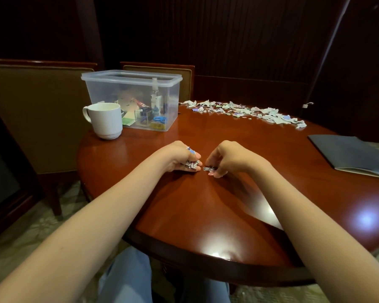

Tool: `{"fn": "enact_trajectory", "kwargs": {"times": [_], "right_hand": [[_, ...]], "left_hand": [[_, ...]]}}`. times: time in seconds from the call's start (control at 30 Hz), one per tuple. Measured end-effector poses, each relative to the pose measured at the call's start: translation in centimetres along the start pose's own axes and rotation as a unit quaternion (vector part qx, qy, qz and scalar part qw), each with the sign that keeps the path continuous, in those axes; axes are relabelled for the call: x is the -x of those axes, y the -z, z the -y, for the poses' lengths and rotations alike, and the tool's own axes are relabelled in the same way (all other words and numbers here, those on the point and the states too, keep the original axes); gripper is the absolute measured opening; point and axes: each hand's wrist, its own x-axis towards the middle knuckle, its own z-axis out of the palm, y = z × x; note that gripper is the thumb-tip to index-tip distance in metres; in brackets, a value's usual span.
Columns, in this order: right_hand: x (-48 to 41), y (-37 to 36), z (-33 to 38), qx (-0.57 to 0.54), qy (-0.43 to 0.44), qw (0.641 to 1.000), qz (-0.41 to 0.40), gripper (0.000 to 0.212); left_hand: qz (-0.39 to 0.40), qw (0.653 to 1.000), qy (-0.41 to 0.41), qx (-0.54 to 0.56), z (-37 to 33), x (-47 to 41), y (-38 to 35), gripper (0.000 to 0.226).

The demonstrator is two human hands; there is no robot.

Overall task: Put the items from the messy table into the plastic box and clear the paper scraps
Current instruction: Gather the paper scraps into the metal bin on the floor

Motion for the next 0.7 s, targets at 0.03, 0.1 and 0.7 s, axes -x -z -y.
{"fn": "enact_trajectory", "kwargs": {"times": [0.03,0.1,0.7], "right_hand": [[0.0,0.0,0.0,-0.002,0.009,1.0,-0.001,0.029],[0.2,0.0,0.0,-0.01,0.02,1.0,-0.003,0.022],[0.8,-1.3,0.0,0.051,-0.006,0.998,-0.043,0.014]], "left_hand": [[0.001,1.0,0.001,-0.011,-0.1,0.1,0.0,0.008],[0.006,0.999,0.001,-0.035,-0.3,0.3,-0.1,0.005],[-0.008,0.985,-0.053,-0.165,-0.6,2.1,-2.5,0.003]]}}
